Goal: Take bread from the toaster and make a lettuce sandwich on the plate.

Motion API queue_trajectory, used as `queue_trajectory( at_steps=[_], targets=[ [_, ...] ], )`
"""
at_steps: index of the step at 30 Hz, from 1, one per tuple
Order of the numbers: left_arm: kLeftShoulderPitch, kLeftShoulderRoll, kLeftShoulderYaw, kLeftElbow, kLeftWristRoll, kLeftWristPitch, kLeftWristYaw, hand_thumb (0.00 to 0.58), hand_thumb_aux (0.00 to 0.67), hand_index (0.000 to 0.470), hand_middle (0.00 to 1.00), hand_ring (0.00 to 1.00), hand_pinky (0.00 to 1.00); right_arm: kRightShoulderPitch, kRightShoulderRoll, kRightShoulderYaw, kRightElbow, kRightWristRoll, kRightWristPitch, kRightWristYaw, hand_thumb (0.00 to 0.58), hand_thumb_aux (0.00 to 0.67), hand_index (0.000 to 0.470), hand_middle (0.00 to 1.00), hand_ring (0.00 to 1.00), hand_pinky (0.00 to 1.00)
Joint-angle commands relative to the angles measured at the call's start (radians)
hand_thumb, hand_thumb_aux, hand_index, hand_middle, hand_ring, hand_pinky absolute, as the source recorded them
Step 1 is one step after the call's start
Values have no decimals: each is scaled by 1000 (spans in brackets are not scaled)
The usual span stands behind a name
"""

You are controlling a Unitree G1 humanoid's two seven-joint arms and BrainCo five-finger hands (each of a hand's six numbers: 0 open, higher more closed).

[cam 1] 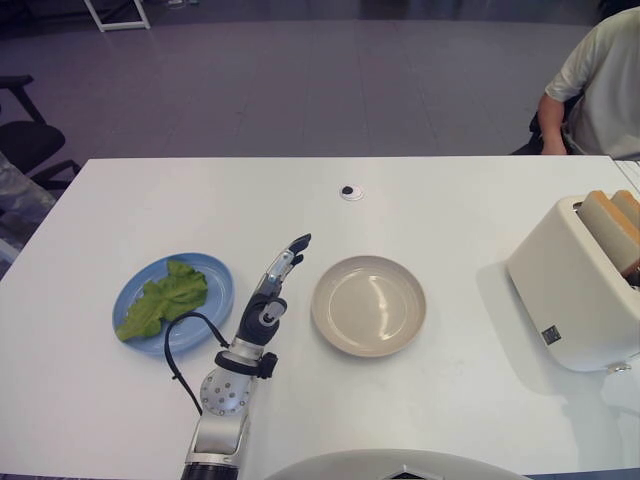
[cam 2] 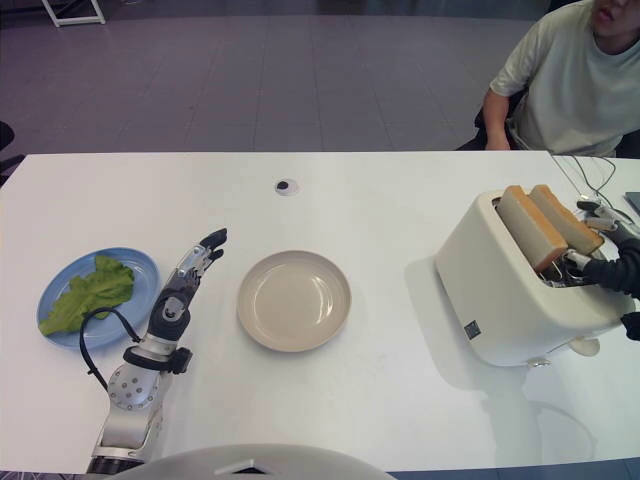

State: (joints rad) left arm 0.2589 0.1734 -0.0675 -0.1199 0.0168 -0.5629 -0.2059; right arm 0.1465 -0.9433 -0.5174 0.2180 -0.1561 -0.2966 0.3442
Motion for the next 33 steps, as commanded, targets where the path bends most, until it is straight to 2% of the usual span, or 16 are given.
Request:
queue_trajectory(
  at_steps=[1, 5, 9, 12, 17, 21, 25, 28, 30, 33],
  targets=[
    [2, 8, 8, 2, 0, 6, -1, 0, 0, 0, 0, 0, 0, -63, 12, -45, -20, 84, 21, -9, 580, 670, 470, 0, 0, 0],
    [0, 9, 10, 8, 1, 4, -1, 0, 0, 0, 0, 0, 0, -134, 34, -114, -71, 268, 122, 32, 580, 670, 470, 0, 0, 0],
    [-4, 8, 13, 16, 2, 1, 1, 0, 0, 0, 0, 0, 0, -263, 32, -188, -175, 493, 269, 53, 580, 670, 470, 0, 0, 0],
    [-13, 8, 14, 27, 3, -1, 0, 0, 0, 0, 0, 0, 0, -275, 63, -136, -352, 578, 333, 79, 580, 670, 470, 0, 0, 0],
    [-28, 8, 16, 51, 2, -10, -1, 0, 0, 0, 0, 0, 0, -274, 129, 54, -616, 590, 372, 97, 580, 670, 470, 0, 0, 0],
    [-41, 8, 18, 78, 0, -22, -2, 0, 0, 0, 0, 0, 0, -310, 200, 275, -716, 424, 293, 91, 580, 670, 470, 0, 0, 0],
    [-60, 7, 16, 105, 0, -32, -5, 0, 0, 0, 0, 0, 0, -344, 274, 503, -679, 144, 169, 58, 580, 670, 470, 0, 0, 0],
    [-67, 6, 14, 116, -1, -37, -7, 0, 0, 0, 0, 0, 0, -348, 340, 677, -570, -98, 45, 6, 580, 670, 470, 0, 0, 0],
    [-70, 7, 13, 120, -2, -40, -9, 0, 0, 0, 0, 0, 0, -360, 392, 792, -446, -296, -47, -85, 580, 670, 470, 0, 0, 0],
    [-70, 8, 13, 122, -4, -43, -12, 0, 0, 0, 0, 0, 0, -396, 449, 891, -275, -513, -126, -245, 580, 670, 470, 0, 0, 0]
  ],
)
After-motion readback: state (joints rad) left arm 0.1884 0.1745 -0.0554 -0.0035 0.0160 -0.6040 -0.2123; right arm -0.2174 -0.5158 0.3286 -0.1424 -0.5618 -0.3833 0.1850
